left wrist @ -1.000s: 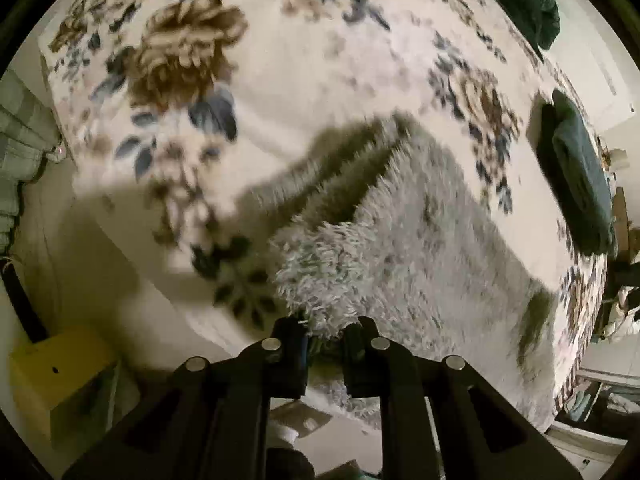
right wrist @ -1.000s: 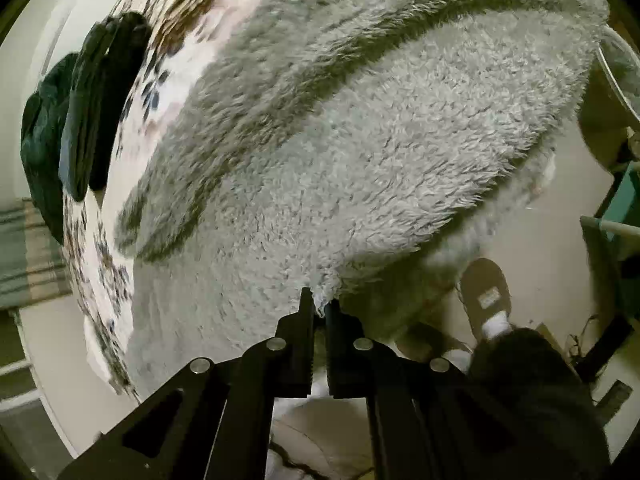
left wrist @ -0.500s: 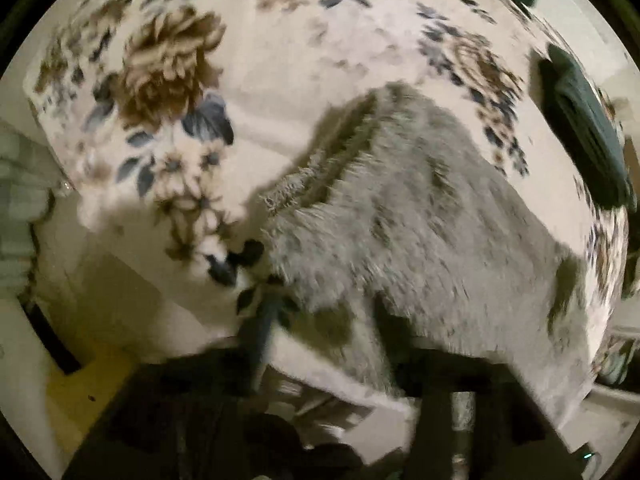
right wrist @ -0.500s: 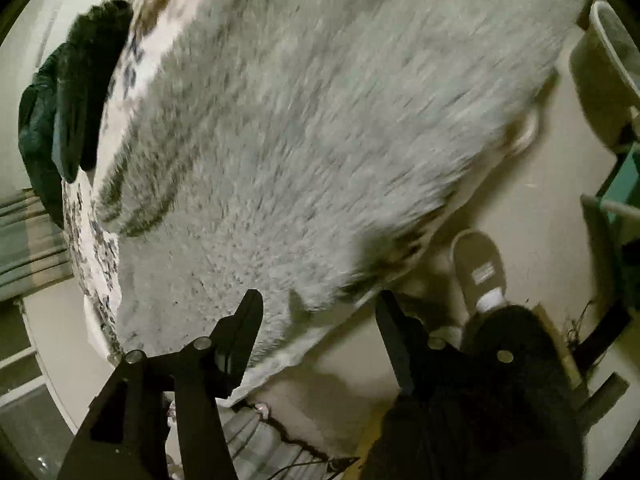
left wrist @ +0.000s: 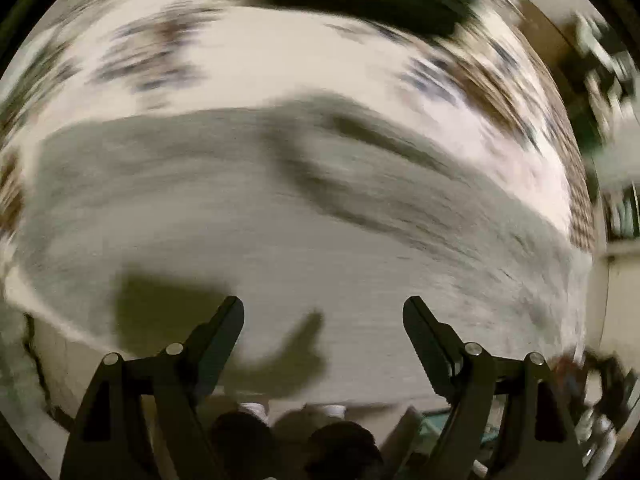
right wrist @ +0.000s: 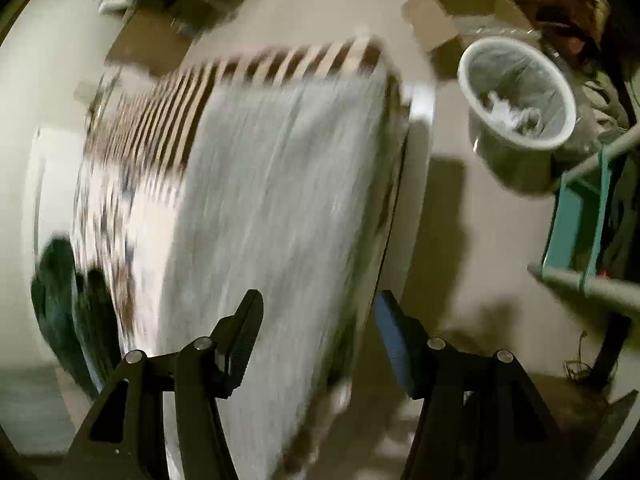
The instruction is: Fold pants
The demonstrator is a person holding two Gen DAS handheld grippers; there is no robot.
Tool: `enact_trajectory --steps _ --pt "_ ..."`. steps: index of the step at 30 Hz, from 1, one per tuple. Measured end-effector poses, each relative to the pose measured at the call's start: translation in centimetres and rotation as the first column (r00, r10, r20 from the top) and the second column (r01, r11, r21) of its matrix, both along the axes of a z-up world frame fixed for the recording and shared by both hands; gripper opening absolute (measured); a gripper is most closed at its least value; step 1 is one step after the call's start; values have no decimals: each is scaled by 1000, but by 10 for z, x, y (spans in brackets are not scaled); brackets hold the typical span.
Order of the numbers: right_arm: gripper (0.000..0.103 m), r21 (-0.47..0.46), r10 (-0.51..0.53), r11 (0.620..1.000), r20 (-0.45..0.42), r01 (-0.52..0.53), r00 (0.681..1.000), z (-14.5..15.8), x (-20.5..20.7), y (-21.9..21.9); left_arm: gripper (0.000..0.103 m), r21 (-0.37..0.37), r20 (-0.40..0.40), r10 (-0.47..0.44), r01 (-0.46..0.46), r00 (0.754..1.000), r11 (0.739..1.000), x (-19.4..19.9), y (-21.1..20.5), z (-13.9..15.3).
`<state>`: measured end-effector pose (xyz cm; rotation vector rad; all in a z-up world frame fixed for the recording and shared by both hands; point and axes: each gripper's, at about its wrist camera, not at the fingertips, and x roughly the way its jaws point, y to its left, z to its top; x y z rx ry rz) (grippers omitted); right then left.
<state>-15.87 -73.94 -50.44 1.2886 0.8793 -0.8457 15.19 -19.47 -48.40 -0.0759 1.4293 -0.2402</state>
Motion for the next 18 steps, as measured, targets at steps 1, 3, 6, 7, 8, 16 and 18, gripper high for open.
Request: enact_trajectory --steps 1,3,6,7,8,16,18 --pt "61 -10 -15 1000 2 15 1000 -2 -2 -17 81 -2 -3 -36 36 999 999 -1 -25 -5" --pt "61 -9 -37 999 10 37 999 -11 -7 -51 81 8 -20 -116 116 993 993 1 -78 -18" --pt "61 32 -74 997 25 74 997 -33 -8 -83 81 45 -30 -210 211 977 976 2 -137 -36" --pt "61 49 -84 995 29 83 996 -41 -5 -88 81 59 -35 -232 234 972 970 3 -152 -43" --pt "61 68 -93 994 32 91 995 -51 -3 -93 81 82 -36 -251 253 967 964 5 -164 -49" --pt "5 82 -87 993 46 83 995 -71 -11 -95 84 157 -110 -299 314 948 936 16 -190 -88" --pt "16 134 -82 989 111 67 990 -78 -16 -95 90 158 -119 -298 314 947 936 21 -192 -96"
